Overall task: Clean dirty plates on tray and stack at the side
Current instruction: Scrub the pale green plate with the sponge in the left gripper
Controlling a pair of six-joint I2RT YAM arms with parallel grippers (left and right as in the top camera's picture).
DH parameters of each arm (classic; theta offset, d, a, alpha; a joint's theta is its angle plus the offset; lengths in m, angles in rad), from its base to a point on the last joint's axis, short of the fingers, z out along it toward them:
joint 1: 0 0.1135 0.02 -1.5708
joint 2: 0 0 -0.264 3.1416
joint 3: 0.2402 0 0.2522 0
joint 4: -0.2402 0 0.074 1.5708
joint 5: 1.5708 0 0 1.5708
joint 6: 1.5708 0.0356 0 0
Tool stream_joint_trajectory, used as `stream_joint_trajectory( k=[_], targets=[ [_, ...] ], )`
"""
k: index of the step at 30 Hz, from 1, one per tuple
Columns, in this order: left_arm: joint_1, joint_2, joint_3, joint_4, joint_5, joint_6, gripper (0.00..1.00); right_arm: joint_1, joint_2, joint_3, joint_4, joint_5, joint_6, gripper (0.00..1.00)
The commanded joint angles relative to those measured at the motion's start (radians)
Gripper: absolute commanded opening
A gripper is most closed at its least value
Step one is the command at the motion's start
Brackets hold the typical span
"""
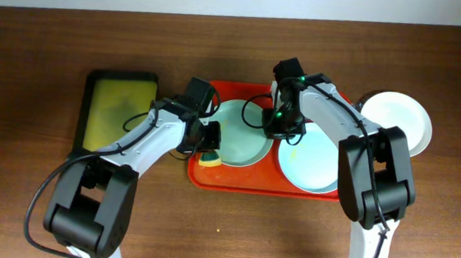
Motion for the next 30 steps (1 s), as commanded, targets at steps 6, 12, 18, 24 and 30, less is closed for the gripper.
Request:
stream_joint_trajectory(
  k=[6,12,18,24,30],
  targets=[
    [0.003,-0.018,0.043,0.064,-0.003,-0.009,0.00,0.008,0.015,-0.011,-0.009,-0.049,-0.058,0.08],
    [0.014,-0.066,0.050,0.118,-0.020,-0.029,0.00,0.076,0.015,-0.011,-0.018,-0.060,-0.044,0.04],
    [-0.016,-0.015,0.045,0.138,-0.032,-0.074,0.00,0.070,0.015,-0.011,-0.017,-0.057,0.018,0.04],
    [-0.091,0.086,0.045,0.166,-0.033,-0.093,0.00,0.032,0.015,-0.011,-0.016,-0.054,0.058,0.04],
    [-0.126,0.099,0.045,0.222,-0.044,-0.100,0.00,0.033,0.015,-0.011,-0.021,-0.058,0.041,0.04]
  ],
)
